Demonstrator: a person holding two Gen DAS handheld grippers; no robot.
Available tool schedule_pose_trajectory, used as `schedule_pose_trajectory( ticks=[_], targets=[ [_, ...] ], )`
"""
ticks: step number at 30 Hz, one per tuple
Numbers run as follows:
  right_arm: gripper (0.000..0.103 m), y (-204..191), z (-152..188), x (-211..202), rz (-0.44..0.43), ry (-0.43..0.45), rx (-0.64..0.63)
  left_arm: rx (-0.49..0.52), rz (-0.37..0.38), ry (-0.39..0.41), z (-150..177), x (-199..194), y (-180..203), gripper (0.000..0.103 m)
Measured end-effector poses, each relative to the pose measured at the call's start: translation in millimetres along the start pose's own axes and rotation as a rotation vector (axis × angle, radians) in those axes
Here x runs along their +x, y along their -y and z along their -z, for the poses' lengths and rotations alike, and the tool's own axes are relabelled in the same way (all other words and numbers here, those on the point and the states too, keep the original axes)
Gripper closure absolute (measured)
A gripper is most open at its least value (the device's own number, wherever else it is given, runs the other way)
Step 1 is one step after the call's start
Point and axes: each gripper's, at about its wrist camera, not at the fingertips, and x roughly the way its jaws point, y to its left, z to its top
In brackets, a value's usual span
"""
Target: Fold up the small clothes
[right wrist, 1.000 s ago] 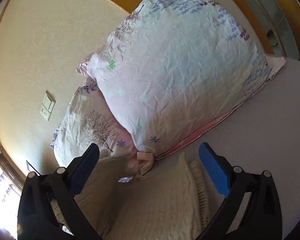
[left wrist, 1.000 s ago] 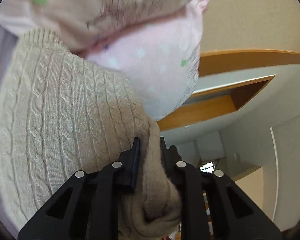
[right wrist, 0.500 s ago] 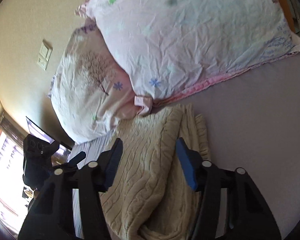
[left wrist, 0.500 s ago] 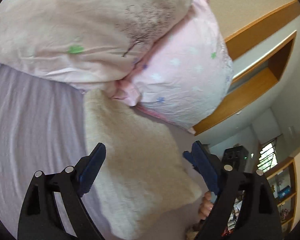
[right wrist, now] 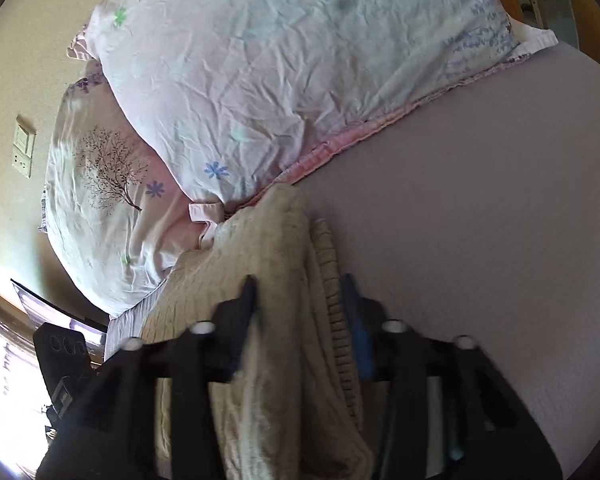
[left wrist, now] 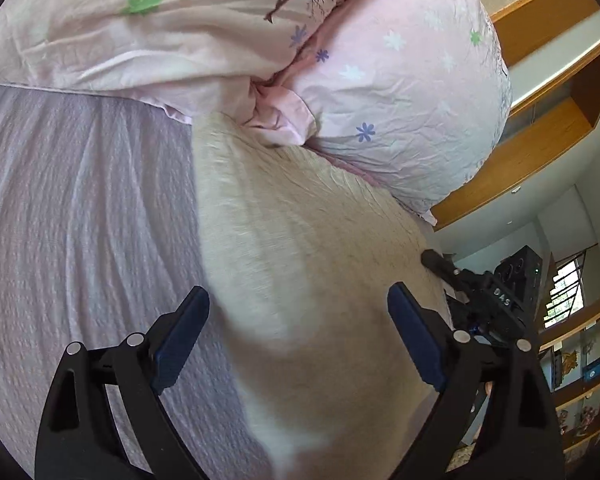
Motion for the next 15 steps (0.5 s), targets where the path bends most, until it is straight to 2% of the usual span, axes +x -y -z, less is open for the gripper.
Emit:
schedule_pose_trajectory(
  ticks=[1,5,6,8,9,10,12,13,15],
  targets=[
    [0.023,1,1,0,0.000,-0.005,-0.004,-0.006,-0.024,-0.003,1,4,0,0.008],
    [0.024,7,6,22,-0.070,-0.134,0.032,-0.015,-0.004,0.006,4,12,-2,0.008],
    [0.034,5,9,27,-0.080,-0.163,0.031,-0.026,0.007,0.016,4,11,-4,0.011],
    [0.052,-1,14,32,-0.092,-0.173,0.001,-0.045,0.017,0.012,4,9,-11,0.026],
    [0.067,-4,17,32,-0.129,-0.176,-0.004,-0.046,0.029,0.007,4,7,-14,0.039],
    [0.068,-8,18,31,-0.147,-0.167,-0.013,-0.038,0.043,0.009,4,2,-16,0.053],
    [0.072,-20,22,28,-0.216,-0.144,-0.038,0.001,0.063,0.014,5,-15,-18,0.064],
    [0.072,-27,24,28,-0.272,-0.149,-0.041,0.019,0.070,0.018,6,-27,-19,0.065],
    [0.073,-45,34,37,-0.382,-0.184,-0.059,0.092,0.032,0.073,9,-57,-17,0.066]
  ],
)
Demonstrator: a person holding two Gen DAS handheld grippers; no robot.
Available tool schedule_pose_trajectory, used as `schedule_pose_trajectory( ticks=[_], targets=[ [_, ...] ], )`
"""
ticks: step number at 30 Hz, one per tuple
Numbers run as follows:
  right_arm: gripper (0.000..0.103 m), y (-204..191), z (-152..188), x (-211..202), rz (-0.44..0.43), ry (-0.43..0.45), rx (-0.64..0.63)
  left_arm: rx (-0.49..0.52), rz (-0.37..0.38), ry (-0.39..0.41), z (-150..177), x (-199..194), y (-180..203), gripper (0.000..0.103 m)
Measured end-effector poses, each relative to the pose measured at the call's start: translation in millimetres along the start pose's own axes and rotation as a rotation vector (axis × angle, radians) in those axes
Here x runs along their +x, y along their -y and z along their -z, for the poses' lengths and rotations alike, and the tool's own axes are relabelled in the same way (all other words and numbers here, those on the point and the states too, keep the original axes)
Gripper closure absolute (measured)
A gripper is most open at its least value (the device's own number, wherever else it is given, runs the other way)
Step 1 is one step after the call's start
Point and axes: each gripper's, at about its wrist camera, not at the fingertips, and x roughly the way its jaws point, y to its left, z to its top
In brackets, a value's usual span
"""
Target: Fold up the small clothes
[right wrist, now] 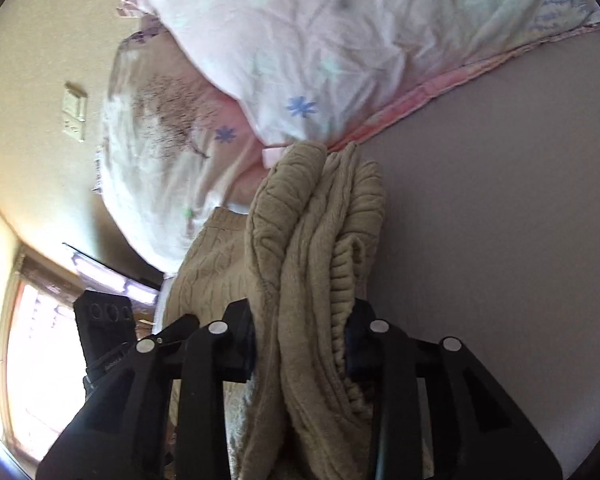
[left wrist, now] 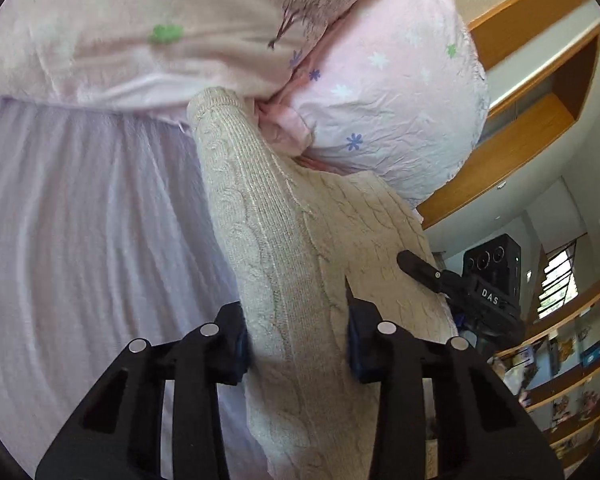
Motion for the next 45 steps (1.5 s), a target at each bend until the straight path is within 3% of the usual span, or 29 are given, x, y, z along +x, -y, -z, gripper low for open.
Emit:
schedule_pose_trajectory(
  ticks=[2,4,6,8,9,10,13,14,15,17,20,22,23,24,25,28,30,32,36,39,45],
  targets=[
    [0.072,-17,7,24,-0.017,-0.037,-0.038,0.062,-0.072,0.066,-1,-31,-5,0.065],
    [0.063,-28,11,50,0.105,-0.090,-0.097,0.097,-0.182,0.067,-6,-44,-16,0.057],
    [0.054,-35,15,46,0.236,-0.045,-0.138,0.104,-0.301,0.061,-8,-47,-31,0.057],
    [0.053,-47,22,16,0.181,0.056,-0.137,0.065,-0.297,0.077,1,-58,-40,0.055],
    [0.053,-55,28,3,0.145,0.081,-0.155,0.078,-0.296,0.114,7,-67,-39,0.049],
    [0.053,-65,36,-3,0.130,0.079,-0.178,0.106,-0.301,0.141,13,-77,-36,0.037],
    [0.053,-78,60,9,0.188,-0.013,-0.213,0.192,-0.336,0.207,33,-98,-17,0.028],
    [0.058,-76,67,20,0.224,-0.051,-0.216,0.214,-0.340,0.209,41,-101,-12,0.027],
    [0.092,-73,72,29,0.250,-0.068,-0.214,0.225,-0.349,0.210,49,-104,-8,0.026],
    [0.096,-55,75,25,0.250,-0.024,-0.127,0.232,-0.361,0.198,62,-104,-1,0.025],
    [0.096,-47,83,10,0.245,0.037,-0.080,0.205,-0.459,0.182,83,-106,-2,0.007],
    [0.089,-58,92,1,0.260,0.058,-0.130,0.211,-0.503,0.184,94,-106,-4,0.001],
    [0.069,-65,97,-4,0.295,0.071,-0.165,0.215,-0.509,0.175,99,-105,-4,0.001],
    [0.025,-74,104,-12,0.327,0.095,-0.206,0.213,-0.520,0.159,103,-103,-6,0.001],
    [0.003,-80,110,-18,0.359,0.128,-0.251,0.211,-0.538,0.140,106,-102,-7,0.001],
    [0.002,-97,129,-25,0.539,0.153,-0.359,0.209,-0.590,0.099,112,-90,-10,0.001],
    [0.002,-99,137,-11,0.627,0.086,-0.390,0.203,-0.605,0.063,114,-80,-11,0.001],
    [0.002,-97,146,5,0.662,0.018,-0.413,0.212,-0.606,0.017,117,-69,-12,0.001],
    [0.002,-92,157,35,0.765,-0.027,-0.438,0.223,-0.640,-0.014,122,-56,-12,0.001],
    [0.002,-86,159,50,0.796,-0.064,-0.418,0.231,-0.659,-0.021,121,-52,-11,0.001],
    [0.002,-84,164,53,0.834,-0.032,-0.403,0.244,-0.678,-0.026,123,-50,-9,0.001]
  ],
)
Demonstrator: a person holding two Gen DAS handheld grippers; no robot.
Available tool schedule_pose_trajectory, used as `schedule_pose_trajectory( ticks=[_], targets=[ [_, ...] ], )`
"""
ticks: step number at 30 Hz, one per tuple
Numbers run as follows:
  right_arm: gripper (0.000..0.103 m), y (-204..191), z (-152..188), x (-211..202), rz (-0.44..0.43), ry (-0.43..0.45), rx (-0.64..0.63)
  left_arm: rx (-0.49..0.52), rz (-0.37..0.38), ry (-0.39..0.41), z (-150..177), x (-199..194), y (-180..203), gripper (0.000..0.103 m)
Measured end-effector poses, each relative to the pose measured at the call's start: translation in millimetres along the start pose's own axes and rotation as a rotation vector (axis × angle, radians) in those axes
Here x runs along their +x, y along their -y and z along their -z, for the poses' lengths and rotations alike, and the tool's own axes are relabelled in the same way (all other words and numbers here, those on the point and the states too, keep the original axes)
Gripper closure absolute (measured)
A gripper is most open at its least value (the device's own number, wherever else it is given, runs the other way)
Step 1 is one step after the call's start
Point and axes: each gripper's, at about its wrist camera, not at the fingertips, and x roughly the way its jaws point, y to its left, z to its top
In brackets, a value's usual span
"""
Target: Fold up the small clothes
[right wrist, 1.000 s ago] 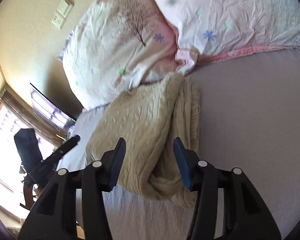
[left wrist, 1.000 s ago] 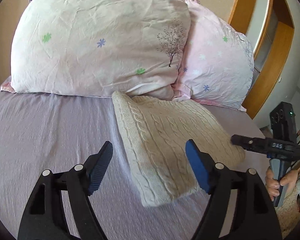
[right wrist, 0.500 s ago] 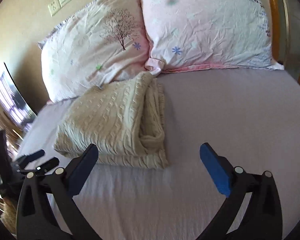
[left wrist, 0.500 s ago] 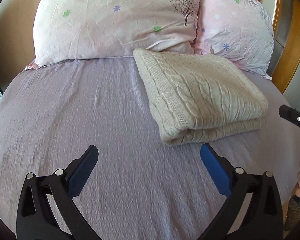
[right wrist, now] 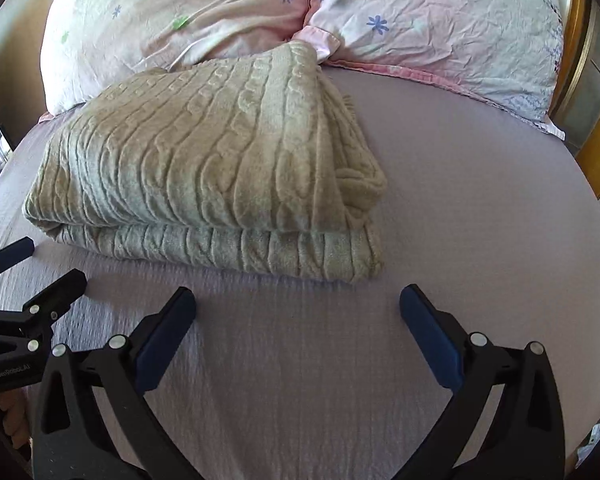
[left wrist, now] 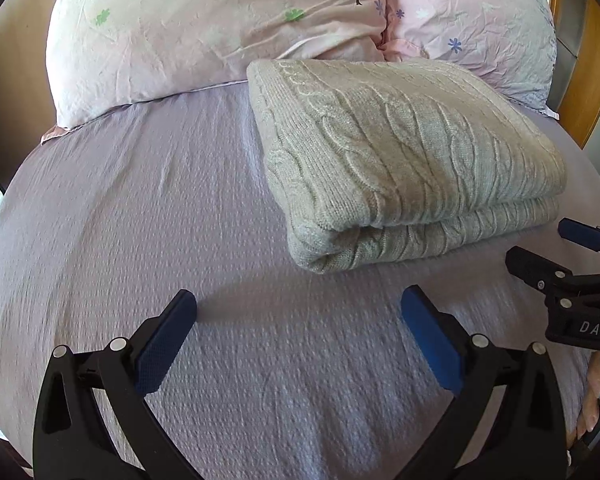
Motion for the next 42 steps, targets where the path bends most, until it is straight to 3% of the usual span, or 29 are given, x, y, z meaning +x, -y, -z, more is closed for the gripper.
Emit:
schedule_pose_trajectory(
  ticks=[42],
  targets=[
    [0.002,-1.1,2.8,-1.1,0.005,0.004,0.004,-0.002,-0.002,0.002,-0.6,-0.4,0.0,0.001]
  ],
)
